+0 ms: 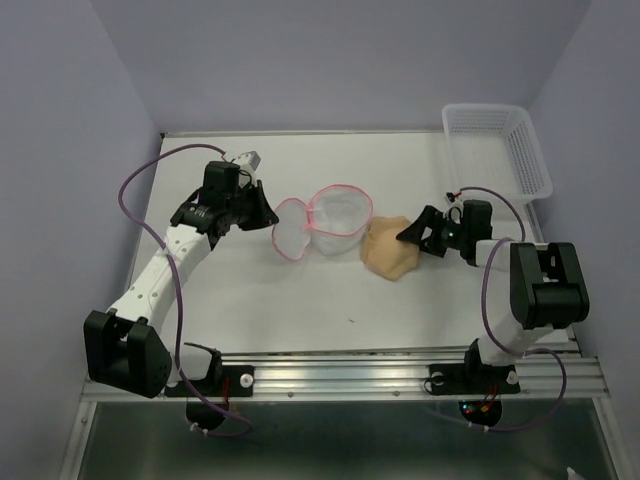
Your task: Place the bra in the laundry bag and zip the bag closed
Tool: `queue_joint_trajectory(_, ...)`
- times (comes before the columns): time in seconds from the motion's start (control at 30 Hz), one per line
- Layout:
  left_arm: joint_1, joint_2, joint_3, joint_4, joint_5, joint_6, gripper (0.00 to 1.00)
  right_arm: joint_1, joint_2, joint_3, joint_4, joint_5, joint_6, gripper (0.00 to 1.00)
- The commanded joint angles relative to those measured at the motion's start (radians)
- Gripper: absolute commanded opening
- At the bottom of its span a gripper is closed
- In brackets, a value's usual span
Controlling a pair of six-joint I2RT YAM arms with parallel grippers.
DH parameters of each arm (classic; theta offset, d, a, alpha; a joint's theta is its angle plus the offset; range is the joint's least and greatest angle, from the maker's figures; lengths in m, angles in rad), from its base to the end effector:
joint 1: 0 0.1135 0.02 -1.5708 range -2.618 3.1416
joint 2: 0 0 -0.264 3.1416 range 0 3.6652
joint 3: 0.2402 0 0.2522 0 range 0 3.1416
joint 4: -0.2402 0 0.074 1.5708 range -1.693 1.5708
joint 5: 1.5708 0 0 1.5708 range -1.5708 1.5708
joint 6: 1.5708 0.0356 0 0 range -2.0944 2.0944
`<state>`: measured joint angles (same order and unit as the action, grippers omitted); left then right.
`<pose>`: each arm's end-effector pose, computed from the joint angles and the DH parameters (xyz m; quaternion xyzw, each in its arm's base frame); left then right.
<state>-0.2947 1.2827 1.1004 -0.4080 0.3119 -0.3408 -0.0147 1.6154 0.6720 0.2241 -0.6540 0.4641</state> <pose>0.2709 -0.0936 0.3212 0.0530 0.8730 -0.2755 0.3990 0.3014 0.0172 0.1468 0.0756 0.8693 0.3723 0.3161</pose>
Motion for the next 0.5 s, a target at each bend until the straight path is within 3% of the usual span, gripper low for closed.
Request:
queue_joint_trajectory(0.0, 0.003, -0.003, 0.035, 0.028, 0.027, 0.019, 0.00, -0.007, 0.049, -0.031, 0.171, -0.125, 0.051, 0.87)
queue_joint_trajectory(0.13, 0.002, 0.007, 0.036, 0.028, 0.035, 0.016, 0.00, -0.007, 0.084, -0.038, 0.228, -0.160, 0.073, 0.53)
queue_joint_trajectory(0.17, 0.002, 0.010, 0.038, 0.028, 0.038, 0.014, 0.00, -0.007, 0.087, -0.045, 0.256, -0.174, 0.086, 0.34)
queue_joint_trajectory(0.2, 0.002, 0.010, 0.038, 0.028, 0.038, 0.014, 0.00, -0.007, 0.083, -0.051, 0.268, -0.185, 0.097, 0.24)
queue_joint_trajectory(0.33, 0.003, 0.010, 0.038, 0.028, 0.039, 0.014, 0.00, -0.007, 0.006, -0.063, 0.276, -0.205, 0.111, 0.11)
queue_joint_trajectory(0.47, 0.002, 0.003, 0.038, 0.028, 0.044, 0.014, 0.00, -0.007, -0.151, -0.051, 0.210, -0.161, 0.108, 0.06)
